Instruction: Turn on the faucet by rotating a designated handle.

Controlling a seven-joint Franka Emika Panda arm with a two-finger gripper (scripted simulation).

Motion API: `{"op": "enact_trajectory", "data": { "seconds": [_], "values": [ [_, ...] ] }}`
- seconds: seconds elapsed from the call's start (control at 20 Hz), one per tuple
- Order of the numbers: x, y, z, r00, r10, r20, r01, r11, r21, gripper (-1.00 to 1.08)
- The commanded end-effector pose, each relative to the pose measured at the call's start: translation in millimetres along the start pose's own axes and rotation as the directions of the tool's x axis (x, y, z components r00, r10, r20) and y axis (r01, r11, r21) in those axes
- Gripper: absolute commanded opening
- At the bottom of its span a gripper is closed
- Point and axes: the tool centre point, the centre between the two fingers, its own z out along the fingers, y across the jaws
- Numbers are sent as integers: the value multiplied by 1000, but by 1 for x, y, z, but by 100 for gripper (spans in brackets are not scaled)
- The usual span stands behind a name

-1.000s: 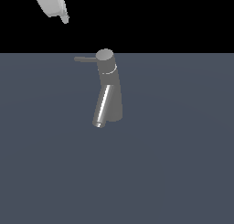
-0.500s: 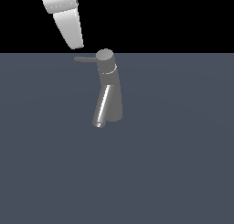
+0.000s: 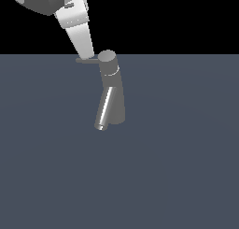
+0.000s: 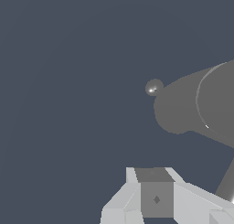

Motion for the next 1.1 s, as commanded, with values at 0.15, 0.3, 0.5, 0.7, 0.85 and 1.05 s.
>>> {"op": "enact_trajectory", "data": {
  "seconds": [0.15, 0.3, 0.5, 0.7, 0.85, 1.05],
  "values": [
    [-2, 3, 0, 881, 473, 0, -473, 881, 1, -100],
    [-8, 12, 0, 881, 473, 0, -473, 881, 1, -100],
    [-16, 25, 0, 881, 474, -1, -474, 881, 1, -100],
    [-24, 38, 0, 881, 474, -1, -474, 881, 1, -100],
    [-31, 48, 1, 881, 474, -1, -474, 881, 1, -100],
    [-37, 58, 1, 880, 474, 0, -474, 880, 1, -100]
  ]
}}
